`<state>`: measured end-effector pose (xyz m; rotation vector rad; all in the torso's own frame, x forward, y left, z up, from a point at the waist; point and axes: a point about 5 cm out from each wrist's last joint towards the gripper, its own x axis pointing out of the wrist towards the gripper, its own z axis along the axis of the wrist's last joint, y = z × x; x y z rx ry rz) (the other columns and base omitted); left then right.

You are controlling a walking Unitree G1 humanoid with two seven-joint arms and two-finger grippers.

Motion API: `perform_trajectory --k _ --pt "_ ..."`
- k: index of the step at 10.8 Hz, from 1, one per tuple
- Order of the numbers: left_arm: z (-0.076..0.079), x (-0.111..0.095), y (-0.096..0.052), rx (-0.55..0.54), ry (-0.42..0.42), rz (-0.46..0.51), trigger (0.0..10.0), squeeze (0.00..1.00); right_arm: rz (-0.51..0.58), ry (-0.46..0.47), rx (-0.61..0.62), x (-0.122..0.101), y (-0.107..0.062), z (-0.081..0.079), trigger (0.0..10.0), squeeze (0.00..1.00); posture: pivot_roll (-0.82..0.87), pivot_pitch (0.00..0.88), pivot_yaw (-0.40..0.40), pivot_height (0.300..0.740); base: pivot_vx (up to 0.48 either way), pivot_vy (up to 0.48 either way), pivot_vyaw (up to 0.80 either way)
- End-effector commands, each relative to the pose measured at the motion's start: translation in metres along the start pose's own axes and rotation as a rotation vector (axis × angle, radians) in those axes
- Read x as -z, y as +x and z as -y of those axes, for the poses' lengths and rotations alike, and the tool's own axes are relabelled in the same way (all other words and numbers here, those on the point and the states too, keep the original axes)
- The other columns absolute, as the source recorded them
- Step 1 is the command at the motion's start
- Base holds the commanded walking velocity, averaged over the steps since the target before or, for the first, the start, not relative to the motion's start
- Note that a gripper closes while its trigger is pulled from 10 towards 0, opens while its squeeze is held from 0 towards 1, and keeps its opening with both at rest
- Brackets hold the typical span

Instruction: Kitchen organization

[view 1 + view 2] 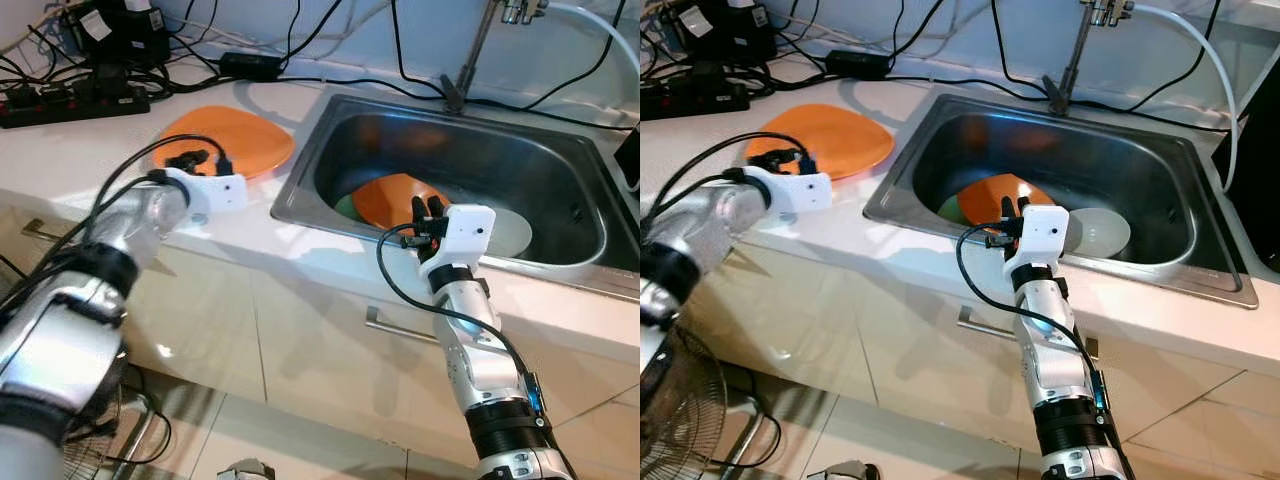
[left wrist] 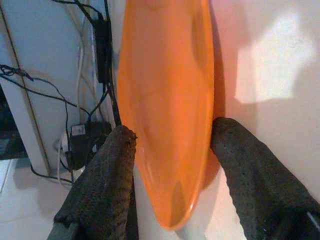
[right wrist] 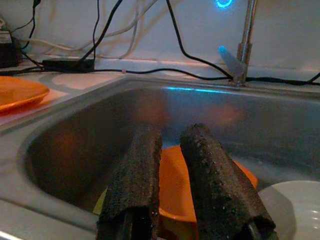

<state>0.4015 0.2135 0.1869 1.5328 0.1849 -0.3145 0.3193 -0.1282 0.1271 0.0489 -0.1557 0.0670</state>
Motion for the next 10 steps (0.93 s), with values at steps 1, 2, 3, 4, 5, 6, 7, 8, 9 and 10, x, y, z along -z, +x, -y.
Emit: perform_trajectory --k 1,2,3,4,5,6,7,8,9,10 --pt "0.002 -0.004 0.002 0.011 0.021 0.001 10.0 0.00 0.012 -0.003 0.015 -0.005 0.000 0.004 10.0 0.00 0.04 0.004 -0.028 0.740 0.000 0.000 0.00" --pt "0.001 -0.007 0.004 0.000 0.023 -0.004 10.0 0.00 0.008 -0.003 0.017 -0.005 -0.001 0.005 10.0 0.00 0.04 0.012 -0.031 0.740 0.000 0.000 0.00" --pt "-0.001 -0.008 0.005 -0.015 0.020 -0.027 10.0 0.00 0.003 -0.005 0.019 -0.004 -0.004 0.005 10.0 0.00 0.03 0.028 -0.034 0.740 0.000 0.000 0.00" --pt "-0.004 -0.006 0.006 -0.029 0.014 -0.046 10.0 0.00 0.002 -0.004 0.018 -0.005 -0.007 0.005 10.0 0.00 0.02 0.049 -0.035 0.740 0.000 0.000 0.00" --pt "-0.007 -0.003 0.005 -0.037 0.010 -0.059 10.0 0.00 -0.001 -0.002 0.022 -0.006 -0.011 0.005 10.0 0.00 0.02 0.073 -0.036 0.740 0.000 0.000 0.00" --pt "-0.009 -0.002 0.004 -0.040 0.008 -0.063 10.0 0.00 -0.007 0.000 0.024 -0.006 -0.015 0.005 10.0 0.00 0.02 0.092 -0.036 0.740 0.000 0.000 0.00" --pt "-0.010 0.001 0.004 -0.042 0.010 -0.070 10.0 0.00 -0.016 0.003 0.023 -0.006 -0.019 0.003 10.0 0.00 0.02 0.110 -0.036 0.740 0.000 0.000 0.00" --pt "-0.010 0.004 0.003 -0.043 0.014 -0.074 10.0 0.00 -0.024 0.006 0.022 -0.005 -0.022 0.002 10.0 0.00 0.03 0.123 -0.036 0.740 0.000 0.000 0.00" --pt "-0.009 0.008 0.002 -0.037 0.013 -0.086 9.0 0.00 -0.037 0.012 0.021 -0.004 -0.024 0.001 10.0 0.00 0.03 0.135 -0.037 0.740 0.000 0.000 0.00" --pt "-0.009 0.008 0.002 -0.035 0.011 -0.086 0.0 0.00 -0.042 0.014 0.018 -0.004 -0.026 0.000 10.0 0.00 0.03 0.146 -0.038 0.740 0.000 0.000 0.00"
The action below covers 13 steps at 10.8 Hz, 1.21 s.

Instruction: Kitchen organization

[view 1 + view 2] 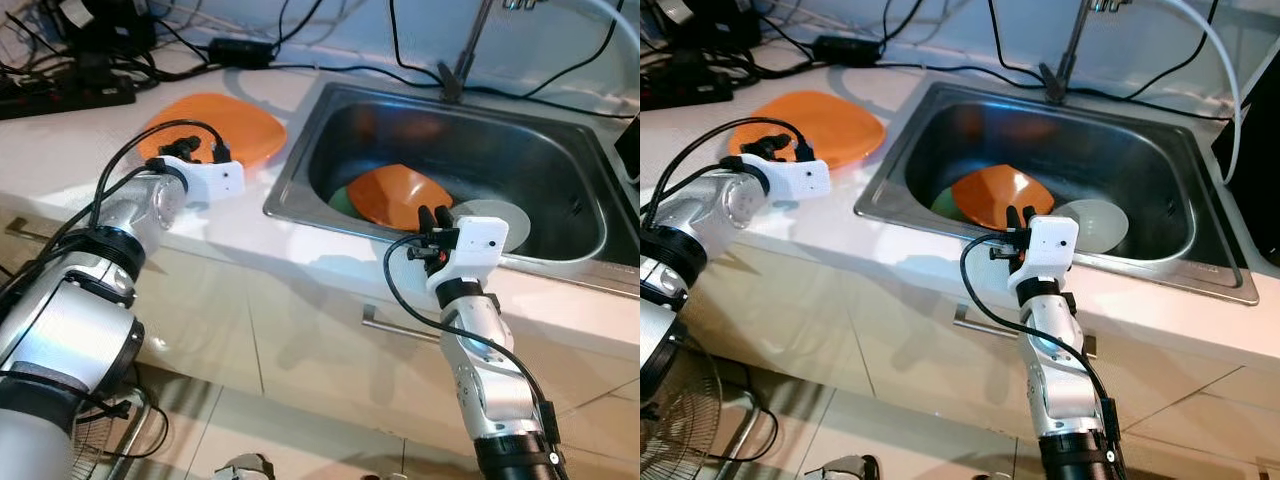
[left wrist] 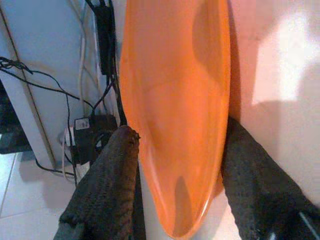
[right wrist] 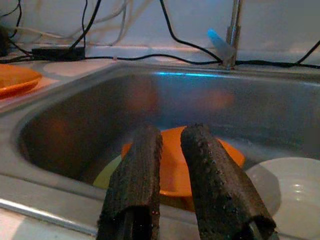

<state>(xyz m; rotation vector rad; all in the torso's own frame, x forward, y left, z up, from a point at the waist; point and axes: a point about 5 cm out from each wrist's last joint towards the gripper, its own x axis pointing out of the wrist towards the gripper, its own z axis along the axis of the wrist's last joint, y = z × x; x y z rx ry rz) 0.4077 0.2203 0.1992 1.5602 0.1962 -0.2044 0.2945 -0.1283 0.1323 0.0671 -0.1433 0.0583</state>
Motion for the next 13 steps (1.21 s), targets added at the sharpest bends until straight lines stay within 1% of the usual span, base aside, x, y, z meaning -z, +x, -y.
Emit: perform_trajectory --k 1,3,7,11,12,13 --pt "0.006 0.001 0.000 0.031 -0.003 -0.005 0.0 0.00 -0.036 -0.004 0.007 0.005 -0.003 0.002 10.0 0.00 0.03 0.152 -0.039 0.740 0.000 0.000 0.00" --pt "0.008 -0.001 0.000 0.037 -0.012 0.009 0.0 0.00 -0.045 -0.005 0.013 0.004 -0.003 0.002 10.0 0.00 0.02 0.162 -0.037 0.740 0.000 0.000 0.00" --pt "0.006 -0.005 0.001 0.038 -0.011 0.023 0.0 0.00 -0.051 -0.002 0.027 0.003 -0.004 0.004 10.0 0.00 0.02 0.159 -0.032 0.740 0.000 0.000 0.00" --pt "0.006 -0.006 0.001 0.041 -0.013 0.033 0.0 0.00 -0.051 -0.003 0.031 0.003 -0.001 0.004 10.0 0.00 0.02 0.146 -0.032 0.740 0.000 0.000 0.00" --pt "0.004 -0.007 0.001 0.034 -0.011 0.036 0.0 0.00 -0.049 -0.004 0.033 0.003 0.001 0.005 10.0 0.00 0.02 0.140 -0.031 0.740 0.000 0.000 0.00" --pt "-0.002 -0.009 0.001 0.008 -0.002 0.042 0.0 0.00 -0.046 -0.004 0.034 0.003 0.003 0.005 10.0 0.00 0.03 0.132 -0.031 0.740 0.000 0.000 0.00"
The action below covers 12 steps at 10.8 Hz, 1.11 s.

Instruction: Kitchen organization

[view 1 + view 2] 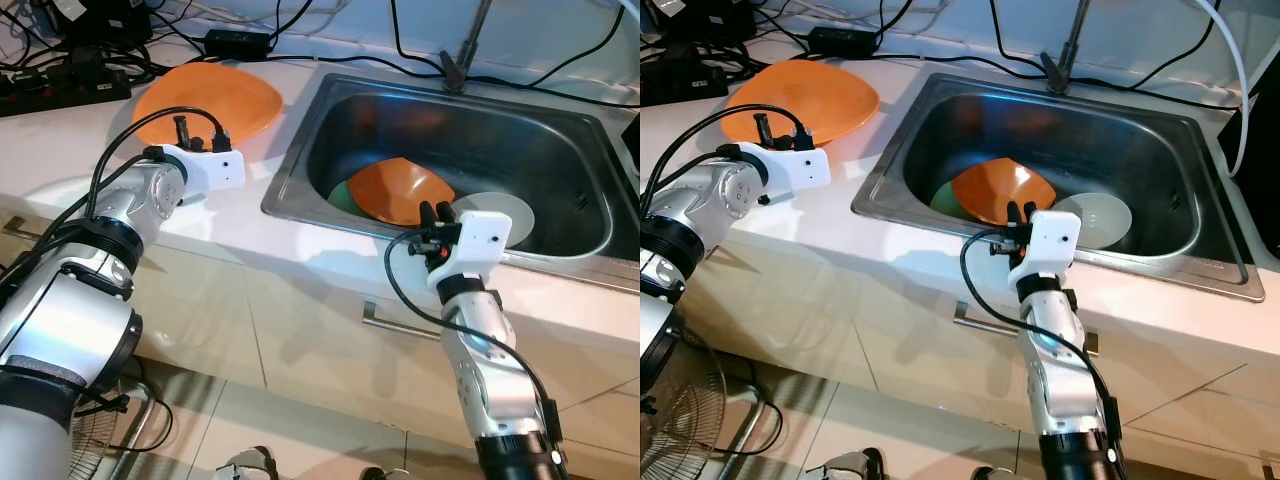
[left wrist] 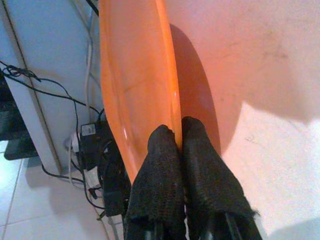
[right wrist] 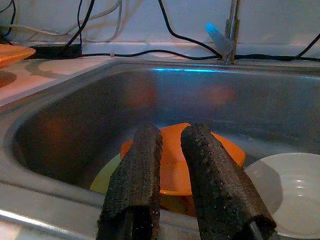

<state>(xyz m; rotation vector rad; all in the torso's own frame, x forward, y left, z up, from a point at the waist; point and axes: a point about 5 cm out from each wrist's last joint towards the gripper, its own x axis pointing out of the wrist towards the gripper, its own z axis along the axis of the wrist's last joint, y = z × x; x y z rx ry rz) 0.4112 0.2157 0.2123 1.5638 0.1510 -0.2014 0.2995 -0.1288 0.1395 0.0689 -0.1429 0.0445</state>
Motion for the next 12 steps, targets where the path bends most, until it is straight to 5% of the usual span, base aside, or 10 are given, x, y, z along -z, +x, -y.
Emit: perform_trajectory --k 1,3,5,7,8,9,12 --pt "0.005 -0.005 0.001 0.004 0.002 0.022 0.0 0.00 -0.042 -0.004 0.021 0.008 -0.001 0.004 10.0 0.00 0.03 0.128 -0.030 0.740 0.000 0.000 0.00" --pt "-0.025 -0.022 0.000 -0.175 0.043 0.118 0.0 0.00 -0.024 0.009 0.026 0.003 0.005 0.003 10.0 0.00 0.03 0.104 -0.028 0.740 0.000 0.000 0.00" --pt "-0.042 -0.046 -0.007 -0.319 0.044 0.245 10.0 0.00 0.010 0.020 0.013 -0.006 0.014 -0.002 10.0 0.00 0.03 0.089 -0.029 0.740 0.000 0.000 0.00" --pt "-0.033 -0.069 -0.016 -0.348 0.021 0.352 10.0 0.00 0.034 0.050 -0.002 -0.013 0.022 -0.007 10.0 0.05 0.04 0.074 -0.025 0.740 0.000 0.000 0.00" --pt "-0.024 -0.078 -0.020 -0.336 0.006 0.388 10.0 0.00 0.040 0.079 -0.015 -0.017 0.025 -0.011 10.0 1.00 0.05 0.068 -0.024 0.740 0.000 0.000 0.00" --pt "-0.005 -0.088 -0.026 -0.297 -0.029 0.411 10.0 0.00 0.082 0.135 -0.040 -0.034 0.034 -0.017 10.0 1.00 0.05 0.061 -0.023 0.740 0.000 0.000 0.00" --pt "0.019 -0.112 -0.038 -0.249 -0.118 0.444 10.0 0.00 0.142 0.230 -0.125 -0.061 0.043 -0.033 10.0 1.00 0.05 0.048 -0.021 0.740 0.000 0.000 0.00"
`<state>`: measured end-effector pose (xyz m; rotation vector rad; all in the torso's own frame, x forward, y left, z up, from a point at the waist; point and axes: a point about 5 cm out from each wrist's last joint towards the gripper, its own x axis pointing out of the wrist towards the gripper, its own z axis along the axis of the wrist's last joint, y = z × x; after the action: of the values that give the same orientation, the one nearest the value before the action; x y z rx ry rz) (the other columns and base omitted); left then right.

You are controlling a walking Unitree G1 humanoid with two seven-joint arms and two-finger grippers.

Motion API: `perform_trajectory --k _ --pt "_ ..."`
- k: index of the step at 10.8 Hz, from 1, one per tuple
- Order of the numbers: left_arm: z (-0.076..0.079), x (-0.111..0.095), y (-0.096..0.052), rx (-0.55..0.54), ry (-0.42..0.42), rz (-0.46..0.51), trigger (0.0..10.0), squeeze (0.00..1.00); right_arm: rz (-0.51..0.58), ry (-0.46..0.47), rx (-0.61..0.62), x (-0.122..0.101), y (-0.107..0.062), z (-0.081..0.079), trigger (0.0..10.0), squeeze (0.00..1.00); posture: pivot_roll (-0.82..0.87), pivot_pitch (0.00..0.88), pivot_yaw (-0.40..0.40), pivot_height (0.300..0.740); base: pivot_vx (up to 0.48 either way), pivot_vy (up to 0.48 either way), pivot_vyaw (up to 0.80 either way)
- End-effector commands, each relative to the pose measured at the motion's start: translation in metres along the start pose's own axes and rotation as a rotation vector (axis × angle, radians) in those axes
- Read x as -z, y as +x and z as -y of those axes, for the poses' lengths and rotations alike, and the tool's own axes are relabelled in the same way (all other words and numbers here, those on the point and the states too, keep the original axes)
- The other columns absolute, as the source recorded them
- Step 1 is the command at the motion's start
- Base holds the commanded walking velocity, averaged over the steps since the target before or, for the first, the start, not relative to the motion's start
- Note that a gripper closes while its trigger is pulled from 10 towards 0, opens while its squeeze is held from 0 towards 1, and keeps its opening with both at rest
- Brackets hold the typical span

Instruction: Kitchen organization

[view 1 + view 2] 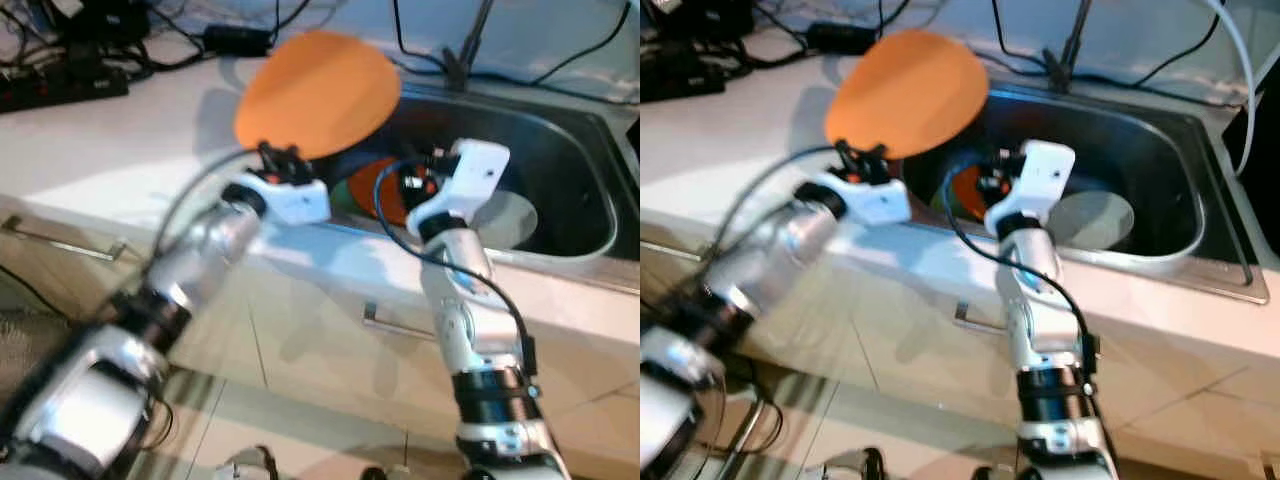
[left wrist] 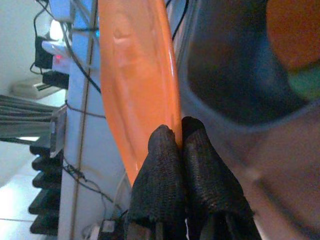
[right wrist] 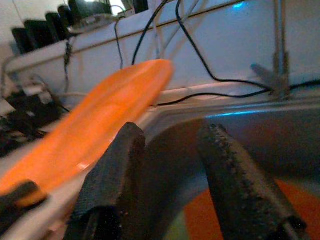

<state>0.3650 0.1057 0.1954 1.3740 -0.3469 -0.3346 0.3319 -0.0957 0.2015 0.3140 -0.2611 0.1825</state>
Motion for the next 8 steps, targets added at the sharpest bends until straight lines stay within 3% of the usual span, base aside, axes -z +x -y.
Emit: perform_trajectory --k 1,4,5,8 --pt "-0.003 -0.011 0.000 -0.009 -0.014 0.028 10.0 0.00 0.025 0.045 -0.004 -0.010 0.003 -0.001 10.0 1.00 0.06 0.041 -0.018 0.740 0.000 0.000 0.00" --pt "-0.004 -0.016 -0.003 0.001 -0.004 0.029 10.0 0.00 0.020 0.124 0.007 -0.012 0.004 -0.001 10.0 1.00 0.05 0.024 -0.010 0.740 0.000 0.000 0.00" --pt "-0.003 -0.017 -0.003 0.005 -0.001 0.032 10.0 0.00 0.016 0.137 0.009 -0.011 0.004 -0.002 10.0 0.00 0.05 0.018 -0.010 0.740 0.000 0.000 0.00" --pt "-0.001 -0.030 -0.004 0.018 0.016 0.094 10.0 0.00 -0.020 0.201 0.021 -0.005 0.005 -0.002 10.0 0.00 0.07 0.010 -0.009 0.740 0.000 0.000 0.00"
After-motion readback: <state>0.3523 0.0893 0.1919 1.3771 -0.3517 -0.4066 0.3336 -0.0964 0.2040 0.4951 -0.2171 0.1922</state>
